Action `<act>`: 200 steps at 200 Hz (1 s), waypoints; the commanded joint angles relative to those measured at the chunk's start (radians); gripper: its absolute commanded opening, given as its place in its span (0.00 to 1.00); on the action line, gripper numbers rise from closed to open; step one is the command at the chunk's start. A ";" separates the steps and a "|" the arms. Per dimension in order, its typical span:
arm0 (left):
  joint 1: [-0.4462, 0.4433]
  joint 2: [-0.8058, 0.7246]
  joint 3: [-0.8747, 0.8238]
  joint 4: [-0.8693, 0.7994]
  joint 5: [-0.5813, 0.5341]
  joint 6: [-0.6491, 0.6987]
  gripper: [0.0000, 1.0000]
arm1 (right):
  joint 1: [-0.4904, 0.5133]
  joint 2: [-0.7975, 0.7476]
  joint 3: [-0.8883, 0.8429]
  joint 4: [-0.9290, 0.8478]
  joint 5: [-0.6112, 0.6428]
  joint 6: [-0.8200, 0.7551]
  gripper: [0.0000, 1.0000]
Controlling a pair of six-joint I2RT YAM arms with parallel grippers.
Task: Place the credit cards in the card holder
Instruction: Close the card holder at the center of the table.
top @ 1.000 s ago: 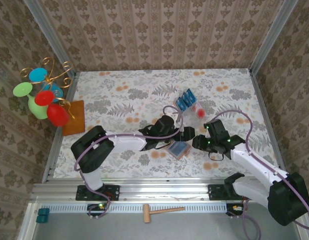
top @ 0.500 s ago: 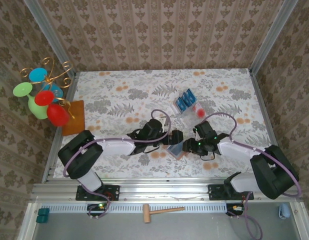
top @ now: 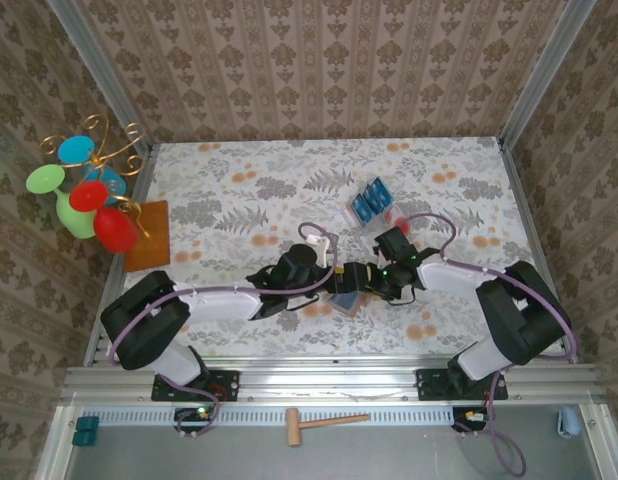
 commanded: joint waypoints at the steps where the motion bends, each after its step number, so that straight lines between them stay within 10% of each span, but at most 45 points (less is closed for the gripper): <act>1: -0.012 0.028 0.008 0.069 0.000 -0.023 1.00 | 0.010 0.038 0.046 0.170 -0.045 -0.013 0.47; 110: -0.040 0.167 0.056 0.041 -0.058 -0.071 1.00 | -0.233 -0.340 -0.095 -0.153 0.075 -0.131 0.48; 200: -0.090 0.220 0.226 -0.444 -0.232 -0.114 1.00 | -0.240 -0.492 -0.167 -0.213 0.068 -0.109 0.44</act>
